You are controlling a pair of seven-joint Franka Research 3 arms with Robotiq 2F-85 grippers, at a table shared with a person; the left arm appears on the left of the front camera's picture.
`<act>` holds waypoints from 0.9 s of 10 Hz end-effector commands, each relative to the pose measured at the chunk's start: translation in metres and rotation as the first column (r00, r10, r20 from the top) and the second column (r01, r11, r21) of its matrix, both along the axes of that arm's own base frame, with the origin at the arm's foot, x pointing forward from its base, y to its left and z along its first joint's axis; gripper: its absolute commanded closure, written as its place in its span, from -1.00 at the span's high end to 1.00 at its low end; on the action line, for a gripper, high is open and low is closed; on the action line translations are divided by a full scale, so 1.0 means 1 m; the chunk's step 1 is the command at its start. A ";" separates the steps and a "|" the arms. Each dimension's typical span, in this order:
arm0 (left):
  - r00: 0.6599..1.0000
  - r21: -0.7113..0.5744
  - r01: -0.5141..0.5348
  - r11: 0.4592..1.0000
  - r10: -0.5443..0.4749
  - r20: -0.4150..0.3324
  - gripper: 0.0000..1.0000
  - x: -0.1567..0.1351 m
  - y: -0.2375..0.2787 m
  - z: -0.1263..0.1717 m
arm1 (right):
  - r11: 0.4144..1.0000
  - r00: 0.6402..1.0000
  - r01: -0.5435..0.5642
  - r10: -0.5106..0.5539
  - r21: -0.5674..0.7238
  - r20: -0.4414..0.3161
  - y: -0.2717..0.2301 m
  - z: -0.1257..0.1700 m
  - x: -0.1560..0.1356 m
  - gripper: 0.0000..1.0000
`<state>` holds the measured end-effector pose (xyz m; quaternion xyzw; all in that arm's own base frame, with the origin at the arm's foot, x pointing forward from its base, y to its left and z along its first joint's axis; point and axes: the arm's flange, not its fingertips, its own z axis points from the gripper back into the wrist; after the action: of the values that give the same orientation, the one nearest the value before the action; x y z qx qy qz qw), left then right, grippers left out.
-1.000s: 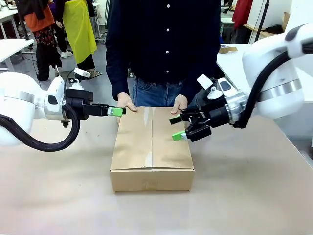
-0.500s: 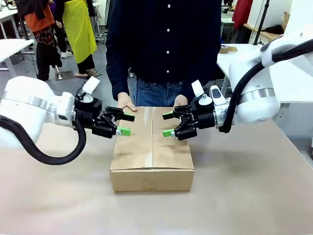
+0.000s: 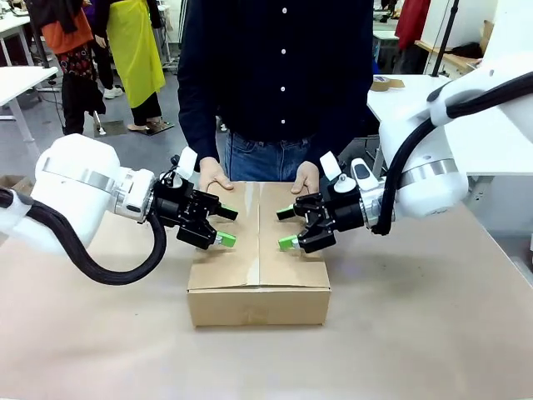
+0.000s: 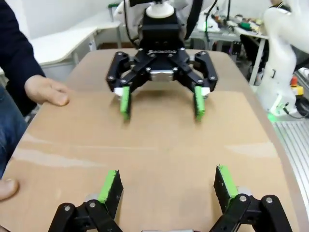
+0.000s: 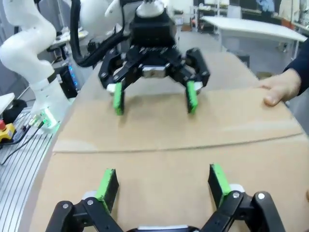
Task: Pack the gift set into the box.
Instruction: Press and hold the closed box until the human finishes sealing it.
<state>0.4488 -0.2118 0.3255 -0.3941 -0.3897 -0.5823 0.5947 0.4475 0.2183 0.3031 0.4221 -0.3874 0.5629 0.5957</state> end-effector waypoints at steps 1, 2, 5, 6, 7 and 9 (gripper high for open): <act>1.000 0.033 -0.010 0.999 0.010 0.014 1.00 0.004 -0.008 -0.011 | 0.995 0.999 -0.036 0.033 -0.092 -0.034 0.000 -0.004 0.002 1.00; 0.999 0.079 -0.011 0.997 0.008 0.035 1.00 0.004 -0.006 -0.015 | 0.995 0.999 -0.036 0.032 -0.095 -0.036 -0.002 -0.004 0.003 1.00; 0.999 0.145 0.013 0.989 -0.020 0.047 1.00 0.003 0.004 -0.019 | 0.993 0.999 -0.002 -0.004 -0.122 -0.044 -0.013 -0.008 0.006 1.00; 0.996 0.166 0.058 0.984 -0.070 0.062 1.00 0.000 0.009 -0.020 | 0.993 0.998 0.022 -0.028 -0.117 -0.051 -0.018 -0.008 0.006 1.00; 0.995 0.197 0.064 0.978 -0.078 0.063 1.00 -0.003 0.014 -0.019 | 0.992 0.997 0.055 -0.061 -0.115 -0.051 -0.021 -0.008 0.007 1.00; 0.998 0.164 0.058 0.985 -0.062 0.019 1.00 -0.002 0.019 -0.015 | 0.992 0.997 0.054 -0.060 -0.115 -0.047 -0.017 -0.009 0.007 1.00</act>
<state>0.4536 -0.2086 0.3251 -0.3504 -0.3605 -0.6337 0.5879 0.4561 0.2054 0.3049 0.4099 -0.3615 0.5656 0.6176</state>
